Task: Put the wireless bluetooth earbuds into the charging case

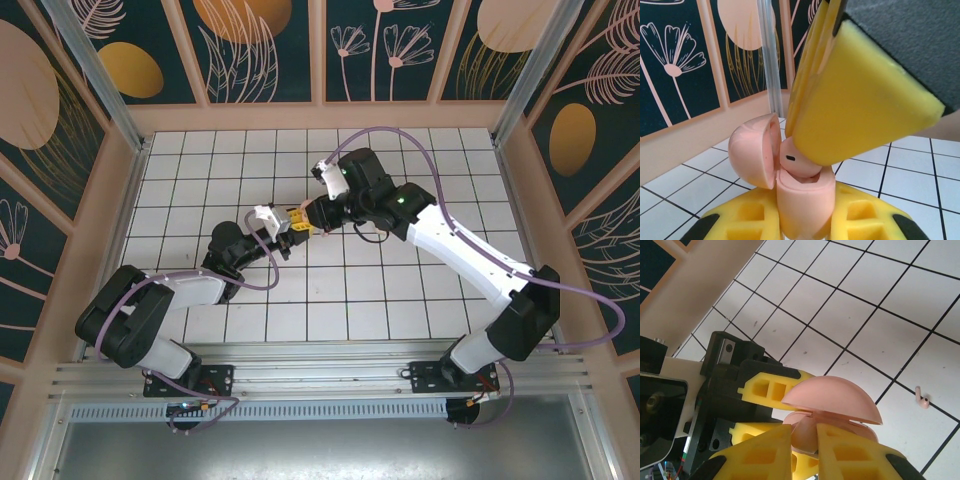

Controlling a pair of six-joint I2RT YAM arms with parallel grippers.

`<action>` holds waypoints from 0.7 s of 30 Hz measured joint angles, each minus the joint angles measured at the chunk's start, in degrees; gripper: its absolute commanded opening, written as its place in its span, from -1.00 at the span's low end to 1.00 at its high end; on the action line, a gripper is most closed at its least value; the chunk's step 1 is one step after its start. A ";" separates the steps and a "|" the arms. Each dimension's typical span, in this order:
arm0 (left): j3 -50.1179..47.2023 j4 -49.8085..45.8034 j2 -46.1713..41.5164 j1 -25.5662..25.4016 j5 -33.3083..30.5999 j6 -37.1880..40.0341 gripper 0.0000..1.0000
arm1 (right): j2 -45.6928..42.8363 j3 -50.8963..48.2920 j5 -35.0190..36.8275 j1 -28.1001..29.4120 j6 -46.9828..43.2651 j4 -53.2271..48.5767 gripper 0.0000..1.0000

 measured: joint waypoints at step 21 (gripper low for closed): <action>-0.02 0.28 0.00 -0.31 -1.92 0.22 -0.87 | -8.15 -9.18 2.03 0.02 8.96 12.11 -0.67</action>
